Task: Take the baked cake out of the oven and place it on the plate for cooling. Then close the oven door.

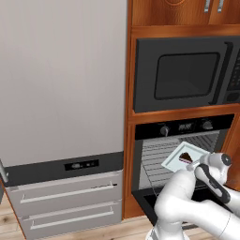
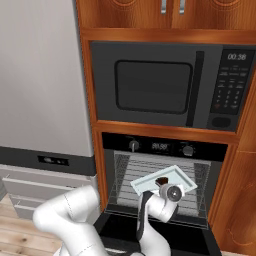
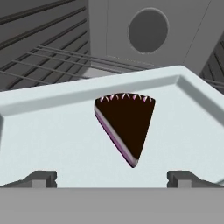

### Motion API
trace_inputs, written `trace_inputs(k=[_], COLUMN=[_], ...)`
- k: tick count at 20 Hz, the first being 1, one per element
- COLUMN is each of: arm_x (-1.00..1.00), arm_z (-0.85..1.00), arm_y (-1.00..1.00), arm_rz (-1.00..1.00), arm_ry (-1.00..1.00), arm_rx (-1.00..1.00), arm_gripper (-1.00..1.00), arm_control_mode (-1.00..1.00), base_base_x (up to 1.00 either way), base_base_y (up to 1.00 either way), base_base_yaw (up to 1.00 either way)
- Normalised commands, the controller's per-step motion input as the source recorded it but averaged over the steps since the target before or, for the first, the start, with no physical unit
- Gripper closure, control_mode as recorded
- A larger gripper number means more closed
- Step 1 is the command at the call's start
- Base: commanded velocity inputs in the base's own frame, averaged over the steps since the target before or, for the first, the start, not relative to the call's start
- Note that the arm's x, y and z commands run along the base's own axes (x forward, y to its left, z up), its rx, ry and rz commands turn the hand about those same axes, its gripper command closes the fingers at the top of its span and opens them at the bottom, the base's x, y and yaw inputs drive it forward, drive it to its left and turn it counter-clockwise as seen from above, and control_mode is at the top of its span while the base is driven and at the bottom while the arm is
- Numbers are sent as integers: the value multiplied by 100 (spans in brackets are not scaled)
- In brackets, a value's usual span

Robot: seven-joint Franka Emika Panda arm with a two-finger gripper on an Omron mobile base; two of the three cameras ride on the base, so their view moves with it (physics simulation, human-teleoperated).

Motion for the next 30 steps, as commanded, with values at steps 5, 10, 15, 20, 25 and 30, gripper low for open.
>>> trace_inputs(k=[5, 10, 15, 20, 25, 30], arm_x=[17, 17, 14, 11, 0, 1], arm_z=[0, -1, -1, -13, -24, -7], arm_y=[0, 0, -2, -5, 0, 0], arm_rz=[0, 0, 0, 0, 0, 0], arm_ry=[0, 0, 0, 0, 0, 0], arm_rx=[2, 1, 1, 1, 0, 0], arm_gripper=[-100, -100, -100, -100, -100, -100], arm_control_mode=[-100, -100, -100, -100, -100, -100], base_base_x=[0, 0, 0, 0, 0, 0], base_base_y=[0, 0, 0, 0, 0, 0], base_base_yaw=[0, 0, 0, 0, 0, 0])
